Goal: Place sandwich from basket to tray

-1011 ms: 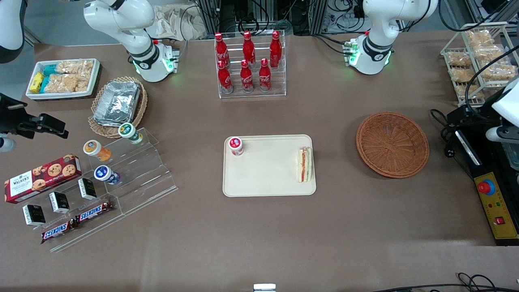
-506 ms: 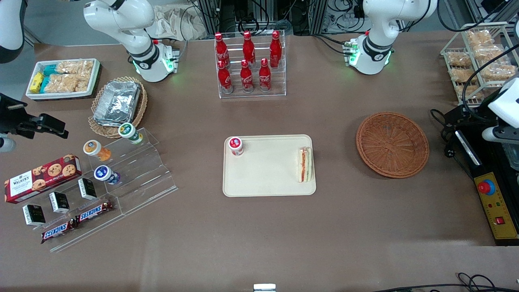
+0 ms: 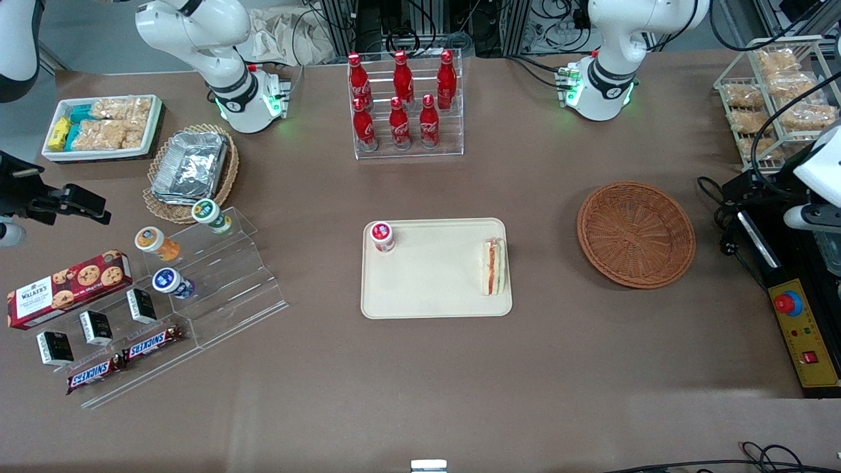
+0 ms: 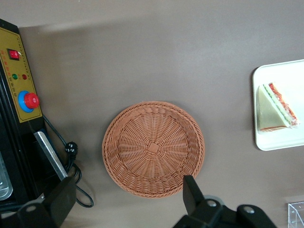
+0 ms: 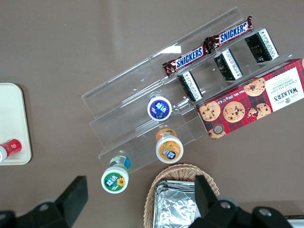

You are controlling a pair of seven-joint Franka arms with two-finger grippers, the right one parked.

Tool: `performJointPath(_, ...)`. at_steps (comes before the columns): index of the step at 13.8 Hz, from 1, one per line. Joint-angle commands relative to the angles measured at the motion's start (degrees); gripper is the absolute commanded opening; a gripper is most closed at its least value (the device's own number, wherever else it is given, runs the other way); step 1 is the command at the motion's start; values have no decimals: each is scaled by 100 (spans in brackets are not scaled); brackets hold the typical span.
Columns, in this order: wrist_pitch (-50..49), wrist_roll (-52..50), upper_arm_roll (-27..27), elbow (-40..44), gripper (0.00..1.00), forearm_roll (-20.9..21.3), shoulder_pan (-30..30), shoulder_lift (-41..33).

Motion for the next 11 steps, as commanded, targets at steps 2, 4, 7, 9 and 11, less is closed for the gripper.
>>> performJointPath(2,-28,-11,-80,137,100,-16,-48,46)
performJointPath(4,-28,7,-107,215,100,46,-40,46)
performJointPath(7,-19,68,-89,408,100,46,4,55)
performJointPath(9,7,25,-98,549,100,64,4,151)
performJointPath(11,34,42,-89,585,100,20,22,186)
